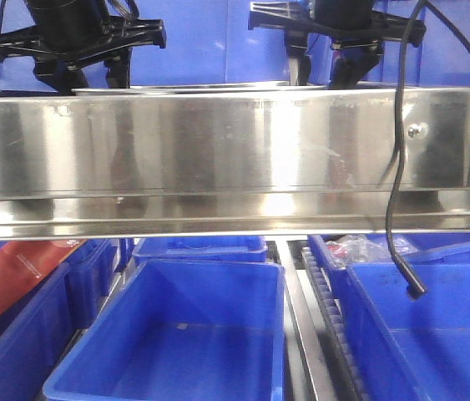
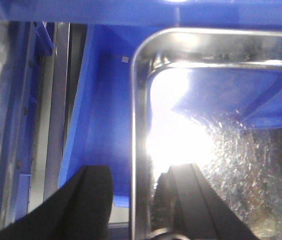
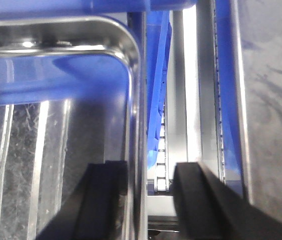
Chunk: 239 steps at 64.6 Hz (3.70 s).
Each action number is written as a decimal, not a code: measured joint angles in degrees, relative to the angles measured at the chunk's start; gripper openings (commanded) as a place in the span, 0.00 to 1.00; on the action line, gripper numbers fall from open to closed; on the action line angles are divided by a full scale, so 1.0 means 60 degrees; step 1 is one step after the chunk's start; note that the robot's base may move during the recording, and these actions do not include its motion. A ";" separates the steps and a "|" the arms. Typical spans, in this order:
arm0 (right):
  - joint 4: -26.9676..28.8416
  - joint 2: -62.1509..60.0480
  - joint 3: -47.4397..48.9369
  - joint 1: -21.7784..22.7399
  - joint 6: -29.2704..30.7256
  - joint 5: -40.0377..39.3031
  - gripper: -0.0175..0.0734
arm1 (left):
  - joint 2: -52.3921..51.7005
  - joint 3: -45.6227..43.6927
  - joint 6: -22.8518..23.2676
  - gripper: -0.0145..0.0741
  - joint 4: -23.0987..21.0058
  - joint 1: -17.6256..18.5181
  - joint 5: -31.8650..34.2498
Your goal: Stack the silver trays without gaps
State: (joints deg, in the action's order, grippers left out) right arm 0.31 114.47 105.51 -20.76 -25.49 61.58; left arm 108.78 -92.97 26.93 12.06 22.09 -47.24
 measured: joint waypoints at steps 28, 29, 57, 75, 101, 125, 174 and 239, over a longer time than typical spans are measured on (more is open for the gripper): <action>0.0035 0.0055 0.0000 0.0000 0.0000 -0.0159 0.17 | 0.0000 0.0000 0.0000 0.38 0.0000 0.0000 -0.0055; 0.0035 0.0055 0.0000 0.0000 0.0000 -0.0159 0.15 | 0.0000 0.0000 0.0000 0.38 0.0000 0.0000 -0.0055; 0.0051 0.0055 0.0006 0.0000 -0.0040 -0.0196 0.11 | 0.0000 -0.0022 0.0049 0.16 -0.0461 0.0000 -0.0055; -0.0660 -0.0003 0.0481 -0.0084 -0.0064 0.0119 0.11 | -0.0244 -0.0044 0.0120 0.16 -0.0720 0.0014 -0.0345; -0.1775 -0.1736 0.0799 -0.0939 -0.0370 0.0546 0.11 | -0.2564 -0.0067 0.1242 0.14 0.0669 0.0648 -0.1003; -0.2397 -0.3772 0.0803 -0.1730 -0.0619 0.1162 0.11 | -0.4691 -0.0067 0.2589 0.14 0.2250 0.2050 -0.1595; -0.3199 -0.5369 -0.0270 -0.2261 -0.1318 0.1197 0.11 | -0.4523 -0.1232 0.2782 0.14 0.2702 0.2972 -0.2261; -0.3265 -0.5385 -0.0291 -0.2261 -0.1318 0.0622 0.11 | -0.4523 -0.1286 0.2782 0.14 0.2762 0.2972 -0.2563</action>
State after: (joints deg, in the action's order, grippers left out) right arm -19.28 82.17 103.77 -34.32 -33.40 65.31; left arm 81.64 -100.68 43.62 28.64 39.92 -62.62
